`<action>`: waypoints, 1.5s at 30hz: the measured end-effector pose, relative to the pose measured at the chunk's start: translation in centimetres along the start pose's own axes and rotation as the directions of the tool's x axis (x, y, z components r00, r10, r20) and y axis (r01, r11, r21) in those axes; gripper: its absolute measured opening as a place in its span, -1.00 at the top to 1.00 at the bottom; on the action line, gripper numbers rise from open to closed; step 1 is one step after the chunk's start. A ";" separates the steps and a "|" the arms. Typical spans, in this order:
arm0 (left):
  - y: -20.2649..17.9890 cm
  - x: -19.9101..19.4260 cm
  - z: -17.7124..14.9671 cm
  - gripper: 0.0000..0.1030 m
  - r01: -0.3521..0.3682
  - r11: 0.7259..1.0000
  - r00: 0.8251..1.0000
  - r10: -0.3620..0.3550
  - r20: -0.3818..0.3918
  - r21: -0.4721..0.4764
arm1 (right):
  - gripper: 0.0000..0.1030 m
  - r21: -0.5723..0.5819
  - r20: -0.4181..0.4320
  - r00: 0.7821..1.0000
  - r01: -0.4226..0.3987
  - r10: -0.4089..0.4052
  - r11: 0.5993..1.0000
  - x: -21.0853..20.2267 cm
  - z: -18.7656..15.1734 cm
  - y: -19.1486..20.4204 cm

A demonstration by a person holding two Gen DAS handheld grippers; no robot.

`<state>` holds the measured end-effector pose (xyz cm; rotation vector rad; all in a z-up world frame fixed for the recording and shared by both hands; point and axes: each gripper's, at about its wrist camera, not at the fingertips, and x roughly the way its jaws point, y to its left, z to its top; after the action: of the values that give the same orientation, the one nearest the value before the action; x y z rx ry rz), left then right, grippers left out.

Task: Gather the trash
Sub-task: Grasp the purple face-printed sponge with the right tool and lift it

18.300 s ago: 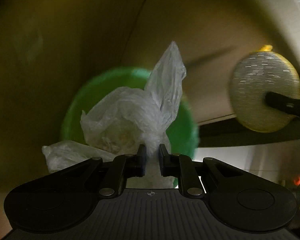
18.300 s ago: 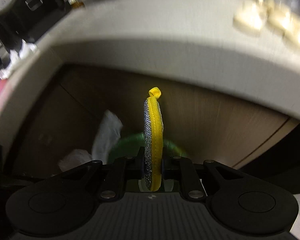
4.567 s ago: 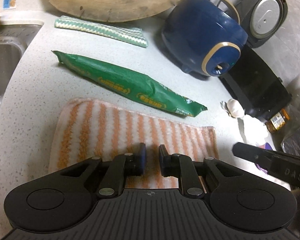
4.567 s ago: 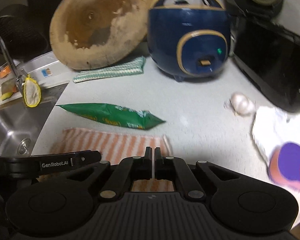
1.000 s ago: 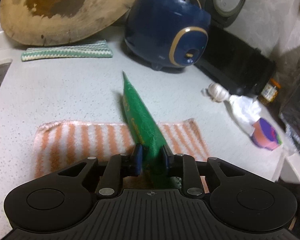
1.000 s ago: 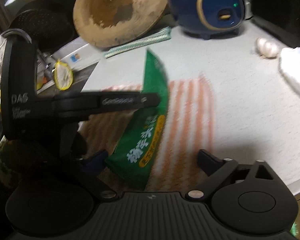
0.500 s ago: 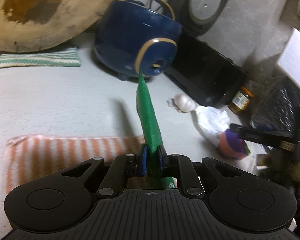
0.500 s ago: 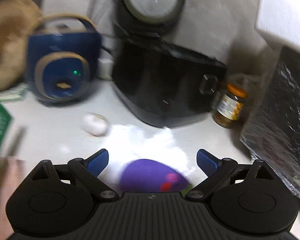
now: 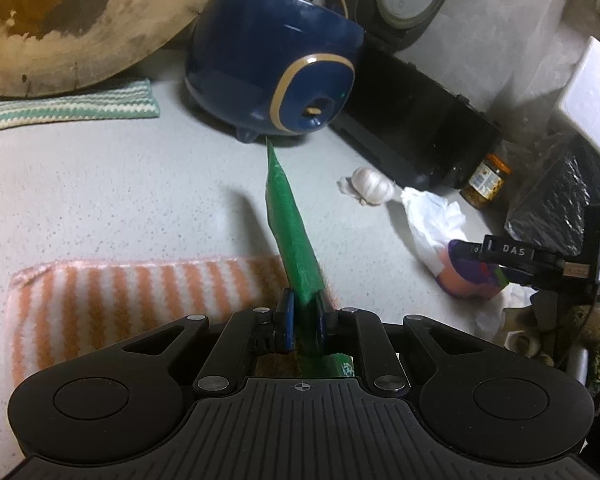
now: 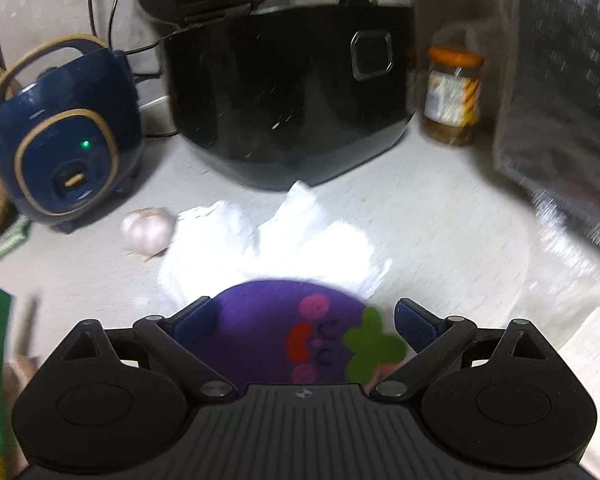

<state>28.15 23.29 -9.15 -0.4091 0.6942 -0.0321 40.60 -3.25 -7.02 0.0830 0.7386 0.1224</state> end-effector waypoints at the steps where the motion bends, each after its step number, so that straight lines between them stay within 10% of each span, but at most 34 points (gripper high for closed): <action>1: 0.0 0.1 0.0 0.72 -0.001 1.000 1.000 0.001 -0.003 0.000 | -0.81 -0.001 -0.006 1.000 -0.015 0.015 1.000 0.0 -0.1 0.1; 6: -0.2 0.4 -0.1 0.72 0.002 1.000 1.000 -0.002 -0.014 0.007 | 0.18 -0.074 0.020 0.997 -0.070 0.072 0.995 -2.4 -0.4 1.8; 9: -0.4 0.6 -0.3 0.72 0.011 1.000 1.000 -0.011 -0.020 0.011 | 0.37 -0.077 -0.021 0.990 -0.142 0.140 0.987 -3.5 -0.9 2.3; 20: 0.0 1.0 -0.6 0.69 -0.005 1.000 0.999 0.006 -0.050 0.007 | 0.32 -0.210 -0.067 0.988 -0.151 0.140 0.966 -6.1 -5.4 4.1; 29: 0.2 1.4 -0.9 0.58 -0.018 1.000 0.998 0.018 -0.062 -0.006 | -0.61 -0.312 0.062 0.994 -0.063 0.087 0.948 -6.6 -4.8 5.0; 38: 0.2 1.8 -1.0 0.43 -0.034 0.999 0.995 0.033 -0.090 -0.004 | -0.62 -0.395 0.014 0.999 -0.024 0.032 0.918 -2.0 -3.8 8.0; 41: 0.1 1.9 -1.0 0.43 -0.038 0.999 0.995 0.038 -0.092 0.002 | -0.11 -0.338 -0.020 0.997 -0.075 0.072 0.938 -1.7 -3.7 7.9; 45: 0.0 1.9 -1.1 0.43 -0.042 0.999 0.995 0.043 -0.091 0.014 | -0.10 -0.327 -0.007 0.995 -0.097 0.100 0.940 -2.9 -4.1 8.3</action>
<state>28.92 22.58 -11.06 -0.3833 0.7919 -0.0147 35.05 4.70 -7.09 -0.1973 0.6959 0.3392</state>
